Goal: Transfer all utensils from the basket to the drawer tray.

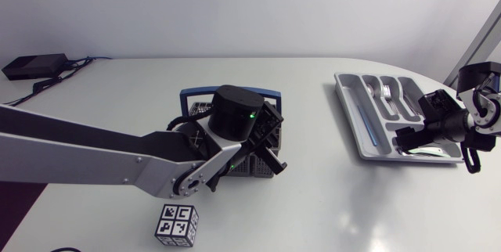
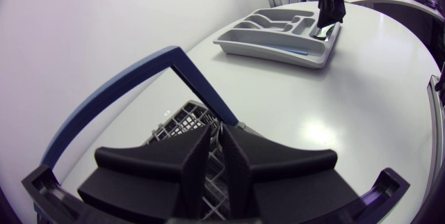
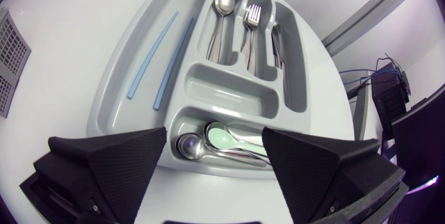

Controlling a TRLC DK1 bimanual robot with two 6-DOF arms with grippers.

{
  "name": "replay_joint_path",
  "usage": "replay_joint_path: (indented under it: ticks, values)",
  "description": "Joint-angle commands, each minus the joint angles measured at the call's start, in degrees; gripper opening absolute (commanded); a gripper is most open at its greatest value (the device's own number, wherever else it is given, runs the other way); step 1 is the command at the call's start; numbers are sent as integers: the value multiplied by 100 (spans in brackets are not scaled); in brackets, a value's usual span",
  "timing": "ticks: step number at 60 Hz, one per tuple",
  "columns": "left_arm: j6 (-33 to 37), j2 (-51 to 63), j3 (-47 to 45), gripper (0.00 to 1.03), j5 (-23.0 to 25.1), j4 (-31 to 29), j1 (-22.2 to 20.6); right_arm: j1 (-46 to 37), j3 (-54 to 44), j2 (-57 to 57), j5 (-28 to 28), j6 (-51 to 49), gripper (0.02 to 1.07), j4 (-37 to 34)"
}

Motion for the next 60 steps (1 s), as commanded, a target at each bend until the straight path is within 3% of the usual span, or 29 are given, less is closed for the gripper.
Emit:
replay_joint_path:
  ticks: [1, 16, 60]
  values:
    - [117, 112, -94, 4, -41, -24, -30, 44, -153, -131, -11, 81, 101, -50]
    - [284, -107, -85, 4, -93, -6, -109, 44, -214, -184, -11, 72, 101, -50]
    - [1356, -1382, -604, 4, -911, 372, -592, 475, -249, -949, -29, 230, 101, -375]
